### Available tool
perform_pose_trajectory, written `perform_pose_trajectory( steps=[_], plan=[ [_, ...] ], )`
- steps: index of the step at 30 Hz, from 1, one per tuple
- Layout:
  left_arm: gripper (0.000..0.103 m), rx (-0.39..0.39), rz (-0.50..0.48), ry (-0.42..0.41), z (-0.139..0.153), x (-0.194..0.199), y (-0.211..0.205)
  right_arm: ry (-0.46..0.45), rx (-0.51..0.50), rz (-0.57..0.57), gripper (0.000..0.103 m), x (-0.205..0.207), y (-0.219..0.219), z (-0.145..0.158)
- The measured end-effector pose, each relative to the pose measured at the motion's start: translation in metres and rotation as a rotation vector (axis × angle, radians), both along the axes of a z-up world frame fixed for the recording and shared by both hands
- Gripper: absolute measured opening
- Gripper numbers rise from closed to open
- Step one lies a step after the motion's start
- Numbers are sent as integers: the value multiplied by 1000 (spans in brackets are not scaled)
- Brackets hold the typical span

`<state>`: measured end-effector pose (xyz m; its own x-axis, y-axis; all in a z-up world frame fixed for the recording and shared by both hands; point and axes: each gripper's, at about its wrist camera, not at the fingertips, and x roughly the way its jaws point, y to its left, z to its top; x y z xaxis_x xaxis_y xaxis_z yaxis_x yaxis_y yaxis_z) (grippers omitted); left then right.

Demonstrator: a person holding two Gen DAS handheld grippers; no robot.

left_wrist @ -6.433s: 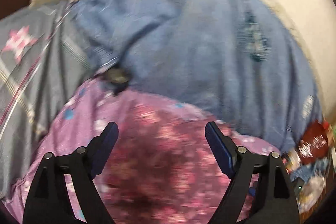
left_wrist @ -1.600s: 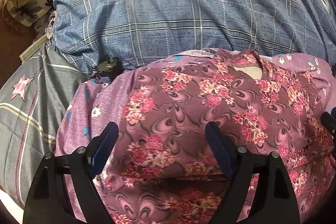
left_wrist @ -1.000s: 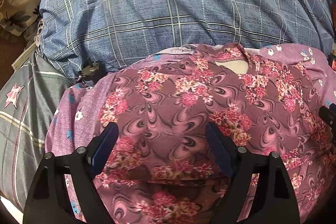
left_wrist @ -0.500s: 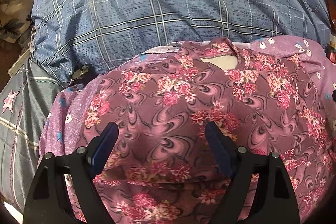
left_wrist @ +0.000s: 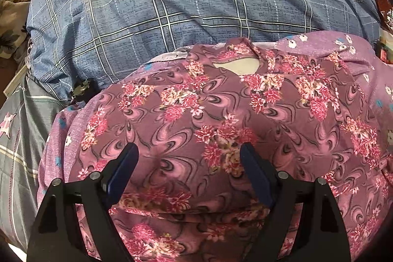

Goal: Fold small clothes

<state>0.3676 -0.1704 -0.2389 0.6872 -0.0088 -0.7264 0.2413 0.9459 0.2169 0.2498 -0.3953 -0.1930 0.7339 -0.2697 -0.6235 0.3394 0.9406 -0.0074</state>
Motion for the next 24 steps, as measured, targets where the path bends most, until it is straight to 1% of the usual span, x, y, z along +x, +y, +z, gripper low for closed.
perform_pose_trajectory(
  steps=[6, 19, 22, 24],
  plan=[
    [85, 2, 4, -2, 0, 0, 1, -48, -65, 80, 45, -2, 36, 13],
    [85, -18, 23, -20, 11, 0, 15, -76, -71, 217, 45, 6, 103, 22],
    [85, -30, 36, -36, 18, -1, 23, -73, -84, 245, 45, 7, 118, 21],
    [85, -46, 40, -75, 30, -3, 30, -71, -97, 265, 45, 8, 127, 20]
  ],
)
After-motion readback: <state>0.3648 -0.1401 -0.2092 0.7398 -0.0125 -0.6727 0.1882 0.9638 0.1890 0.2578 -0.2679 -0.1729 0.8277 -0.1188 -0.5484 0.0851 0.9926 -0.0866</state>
